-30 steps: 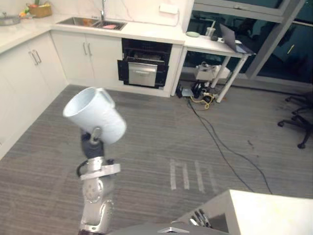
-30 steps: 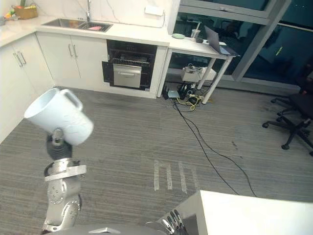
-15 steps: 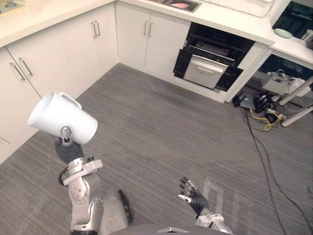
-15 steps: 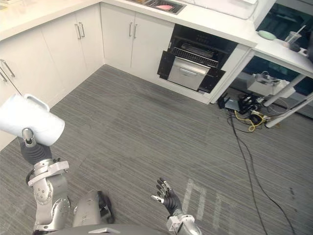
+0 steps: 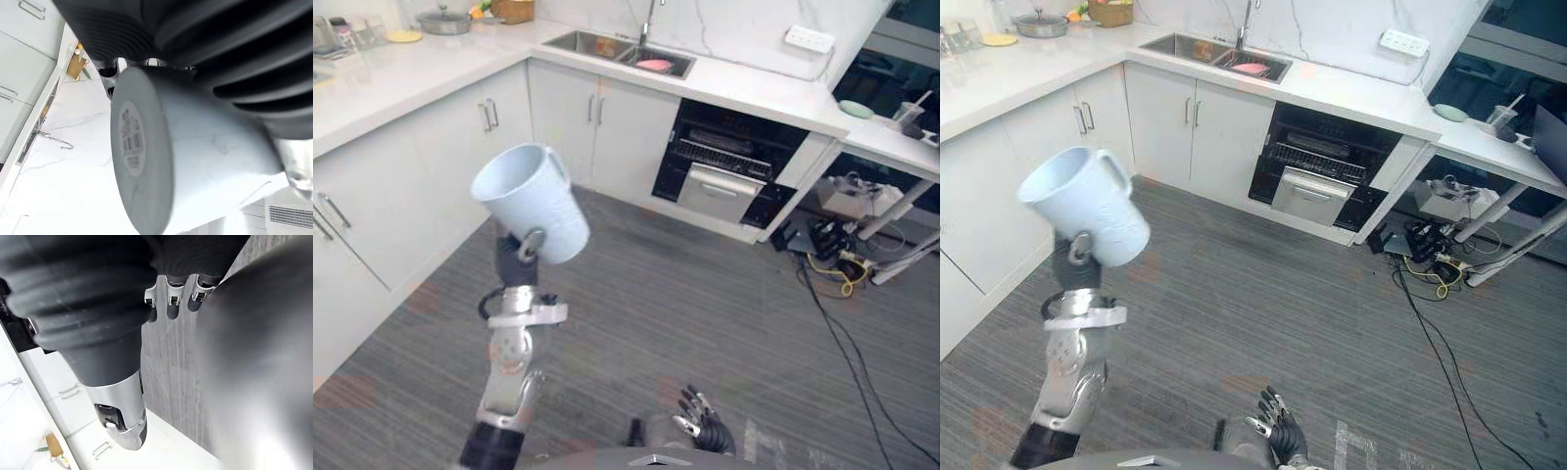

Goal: Walk over to the sink, pick up the cup, carry it to the dishwasher, place the cup inside the dishwasher, then close the dishwasher door

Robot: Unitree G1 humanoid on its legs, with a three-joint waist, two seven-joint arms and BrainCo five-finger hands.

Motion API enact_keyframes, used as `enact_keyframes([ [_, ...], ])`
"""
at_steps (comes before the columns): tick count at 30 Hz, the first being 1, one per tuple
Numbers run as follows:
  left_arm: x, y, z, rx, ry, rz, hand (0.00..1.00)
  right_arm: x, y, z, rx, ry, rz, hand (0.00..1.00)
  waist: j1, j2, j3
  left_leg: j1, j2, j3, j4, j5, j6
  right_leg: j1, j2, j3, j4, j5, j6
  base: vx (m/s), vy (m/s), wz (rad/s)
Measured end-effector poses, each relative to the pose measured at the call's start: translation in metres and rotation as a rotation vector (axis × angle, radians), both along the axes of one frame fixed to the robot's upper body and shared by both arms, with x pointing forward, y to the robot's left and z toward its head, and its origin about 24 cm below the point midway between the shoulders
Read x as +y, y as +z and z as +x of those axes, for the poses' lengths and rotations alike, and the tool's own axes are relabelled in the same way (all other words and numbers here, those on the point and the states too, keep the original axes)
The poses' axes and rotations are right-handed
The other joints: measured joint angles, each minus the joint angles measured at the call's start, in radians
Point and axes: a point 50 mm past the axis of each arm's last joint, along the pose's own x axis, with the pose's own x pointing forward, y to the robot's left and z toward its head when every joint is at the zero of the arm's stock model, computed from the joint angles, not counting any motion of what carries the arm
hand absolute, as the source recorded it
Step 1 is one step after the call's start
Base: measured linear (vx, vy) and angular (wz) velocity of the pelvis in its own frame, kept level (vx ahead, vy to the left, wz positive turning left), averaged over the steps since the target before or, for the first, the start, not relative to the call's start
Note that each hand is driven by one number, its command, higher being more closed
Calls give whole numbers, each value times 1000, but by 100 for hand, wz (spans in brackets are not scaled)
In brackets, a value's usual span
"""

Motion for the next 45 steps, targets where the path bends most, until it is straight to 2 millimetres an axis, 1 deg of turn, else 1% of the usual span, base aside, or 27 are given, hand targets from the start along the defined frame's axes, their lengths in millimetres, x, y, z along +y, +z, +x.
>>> enact_keyframes([
  [2, -1, -3, 0, 16, -6, 3, 100, -2, 2, -2, -17, -6, 0, 0, -10, 14, 9, 39, 33, -26, 14, -37, -32, 5, 35, 58, -169, 101, 8, 451, -107, 53],
  [4, -4, -6, -5, 22, -26, 3, 100, 0, 0, -13, 5, 6, 10, 0, -3, 7, 6, 136, 59, -53, 22, -100, -89, 20, 51, 87, -127, 156, -24, 552, -200, 58],
  [5, -3, -7, -8, 8, -29, -3, 100, 2, 0, -20, 16, 3, 20, 0, 4, -11, -11, 163, 57, -63, 33, -126, -115, 26, 49, 97, -86, 177, -58, 785, -333, 55],
  [6, -6, -7, -12, -13, -34, -32, 100, -2, 0, -27, 30, -5, 14, 0, 10, 15, -17, 188, 86, -76, 60, -180, -150, 10, 68, 108, 1, 225, 7, 661, -290, 39],
  [8, -13, -4, -12, -26, -56, -62, 100, -13, 8, -14, -28, 39, -15, 0, 5, 63, -5, 180, 146, -74, 102, -174, -165, -11, 99, 68, 99, 157, -28, 571, -252, 29],
  [9, -14, -2, -11, -35, -64, -66, 100, -15, 9, -12, -35, 46, -24, 0, 5, 67, 1, 180, 151, -71, 105, -159, -161, -23, 100, 62, 132, 137, -40, 294, -135, 16],
  [10, -22, 13, -13, -132, -143, -87, 100, 4, 13, -2, -94, -82, 63, 0, -8, -4, -10, 88, 165, -45, 173, -177, -160, -18, 107, 62, 152, 101, -52, 75, -45, 2],
  [16, -20, 12, -13, -130, -136, -86, 100, 4, 13, -2, -93, -82, 65, 0, -9, -4, -12, 79, 165, -39, 173, -177, -160, -30, 110, 62, 151, 101, -52, -13, 0, -4],
  [19, -12, 8, -14, -115, -95, -88, 100, 5, 13, -1, -95, -86, 77, 0, -8, -1, -13, 60, 168, -12, 159, -178, -161, -72, 108, 47, 168, 64, -41, 11, -25, -22],
  [22, 2, 1, -17, -87, -16, -105, 100, 3, 15, -2, -96, -87, 97, 0, -11, 8, -20, 95, 176, 20, 105, -184, -152, -105, 91, -30, 282, -13, -58, 149, -87, -28],
  [23, 9, -3, -19, -67, 24, -113, 100, 3, 15, -2, -92, -90, 110, 0, -10, 15, -17, 82, 193, 25, 211, -174, -108, -83, 88, -50, 309, -102, -51, 296, -117, -29],
  [24, 16, -11, -24, -28, 63, -128, 100, 2, 16, -1, -92, -95, 120, 0, -6, 27, -15, -14, 245, 2, 444, -132, 40, -63, 107, -56, 317, -136, -52, 373, -178, -21],
  [25, 18, -15, -26, -6, 76, -142, 100, 0, 17, -3, -87, -103, 123, 0, -5, 38, -14, -71, 280, -5, 571, -72, 134, -43, 121, -59, 303, -145, -55, 320, -158, -16],
  [26, 21, -19, -29, 20, 89, -159, 100, -3, 20, -1, -103, -101, 121, 0, 7, 50, -23, -148, 338, -32, 728, 34, 139, 1, 145, -59, 259, -149, -57, 463, -120, -6],
  [27, 21, -23, -31, 37, 94, -164, 100, -9, 20, -3, -102, -117, 114, 0, 29, 73, -23, -259, 350, -67, 849, 12, 40, 63, 156, -59, 186, -145, -74, 439, -43, 4],
  [29, 21, -28, -30, 55, 87, -149, 100, -16, 15, -6, -78, -139, 110, 0, 43, 65, -17, -328, 292, -72, 801, -37, 11, 139, 136, -56, 93, -119, -92, 454, -30, 12],
  [31, 30, -37, -31, 90, 112, -118, 100, -25, 15, 3, -107, -132, 102, 0, 54, 50, -14, -352, 157, -59, 490, -54, -14, 260, 98, -34, -51, -48, -116, 472, -28, -2],
  [32, 32, -37, -31, 89, 121, -117, 100, -28, 17, 7, -121, -127, 92, 0, 59, 45, -14, -351, 125, -61, 394, -47, -23, 283, 87, -22, -75, -42, -113, 417, 5, -32],
  [34, 40, -37, -32, 86, 154, -111, 100, -29, 21, 22, -174, -112, 90, 0, 77, 31, -7, -362, 31, -117, 102, 53, -32, 338, 56, 30, -132, -34, -102, 457, 72, -59],
  [35, 40, -39, -34, 97, 158, -106, 100, -28, 23, 28, -197, -103, 88, 0, 88, 27, -4, -375, 3, -188, -29, 149, -44, 370, 49, 65, -163, -32, -93, 393, 112, -70],
  [36, 41, -40, -36, 102, 163, -107, 100, -28, 24, 31, -207, -100, 86, 0, 95, 27, -4, -378, 3, -225, -84, 198, -60, 384, 52, 87, -175, -34, -83, 378, 154, -98],
  [37, 41, -39, -40, 106, 175, -114, 100, -28, 26, 34, -222, -84, 76, 0, 107, 29, -4, -380, 17, -274, -138, 280, -94, 414, 62, 128, -192, -53, -56, 371, 194, -99],
  [38, 42, -40, -42, 115, 183, -111, 100, -27, 26, 34, -222, -75, 78, 0, 112, 32, -5, -370, 29, -276, -108, 373, -98, 442, 67, 159, -198, -72, -41, 447, 253, -114],
  [39, 44, -40, -43, 120, 183, -97, 100, -18, 26, 37, -226, -74, 97, 0, 115, 1, -4, -361, 14, -248, -51, 344, -66, 460, 43, 202, -185, -98, -31, 356, 213, -81],
  [41, 45, -34, -43, 94, 166, -76, 100, -13, 29, 42, -248, -82, 99, 0, 100, -27, -4, -384, 12, -222, 52, 254, -41, 454, 26, 230, -153, -102, -26, 323, 213, -54],
  [43, 43, -30, -43, 72, 125, -50, 100, -16, 32, 42, -250, -134, 71, 0, 82, -38, -9, -379, 2, -201, 104, 195, -29, 453, 9, 245, -115, -99, -26, 299, 219, -28],
  [45, 33, -25, -39, 41, 57, -4, 100, -22, 37, 34, -265, -237, 46, 0, 57, -37, -9, -302, -21, -181, 68, 155, -2, 412, -2, 246, 63, -71, -3, 330, 205, -22],
])
